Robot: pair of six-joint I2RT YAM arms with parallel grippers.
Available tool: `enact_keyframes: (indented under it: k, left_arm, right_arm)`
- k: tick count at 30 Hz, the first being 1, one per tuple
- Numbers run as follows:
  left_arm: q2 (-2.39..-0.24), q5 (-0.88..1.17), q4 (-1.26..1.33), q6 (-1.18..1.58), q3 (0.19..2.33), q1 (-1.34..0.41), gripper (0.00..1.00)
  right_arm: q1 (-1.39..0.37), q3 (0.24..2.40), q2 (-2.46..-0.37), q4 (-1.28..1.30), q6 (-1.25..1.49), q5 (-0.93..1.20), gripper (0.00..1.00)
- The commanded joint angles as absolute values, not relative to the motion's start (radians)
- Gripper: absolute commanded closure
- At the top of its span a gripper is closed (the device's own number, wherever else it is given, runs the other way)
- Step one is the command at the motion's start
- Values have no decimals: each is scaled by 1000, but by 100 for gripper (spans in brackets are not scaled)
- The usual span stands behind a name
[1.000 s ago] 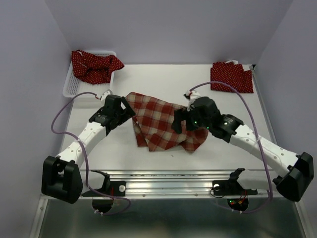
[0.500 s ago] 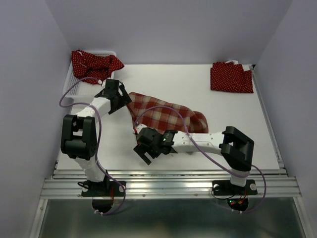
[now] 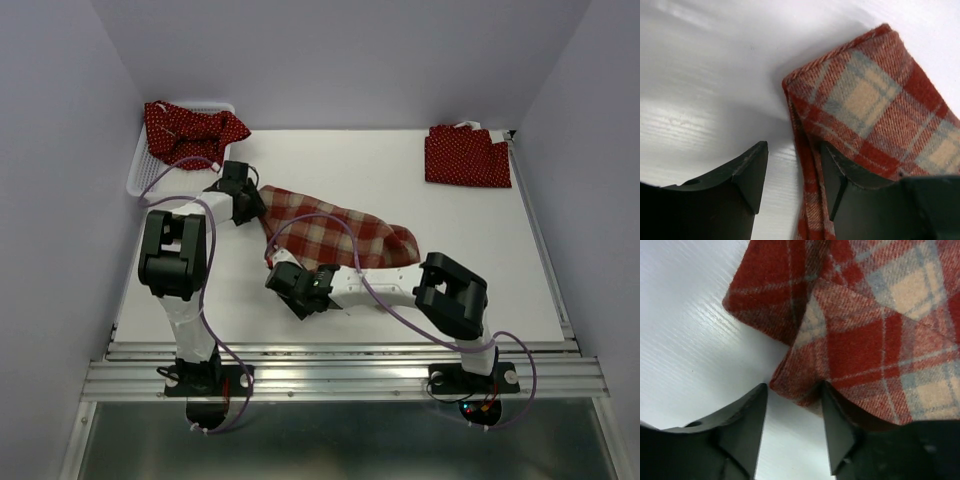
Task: Fold and stack the skirts
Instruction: Flatten the skirt out
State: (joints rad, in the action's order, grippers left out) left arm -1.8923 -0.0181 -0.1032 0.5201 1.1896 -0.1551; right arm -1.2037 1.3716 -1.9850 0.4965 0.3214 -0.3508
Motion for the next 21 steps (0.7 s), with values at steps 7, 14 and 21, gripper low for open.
enact_keyframes:
  k: [7, 14, 21]
  left_arm:
    - [-1993, -54, -144, 491, 1298, -152, 41]
    - [-1898, -5, -52, 515, 1177, -152, 39]
    - [-1878, 109, -20, 518, 1103, -178, 55]
  right_arm:
    - [-1204, 1289, -1959, 483, 360, -451, 94]
    - [-1204, 1123, -1749, 482, 345, -362, 99]
    - [-1204, 1095, -1693, 460, 367, -357, 99]
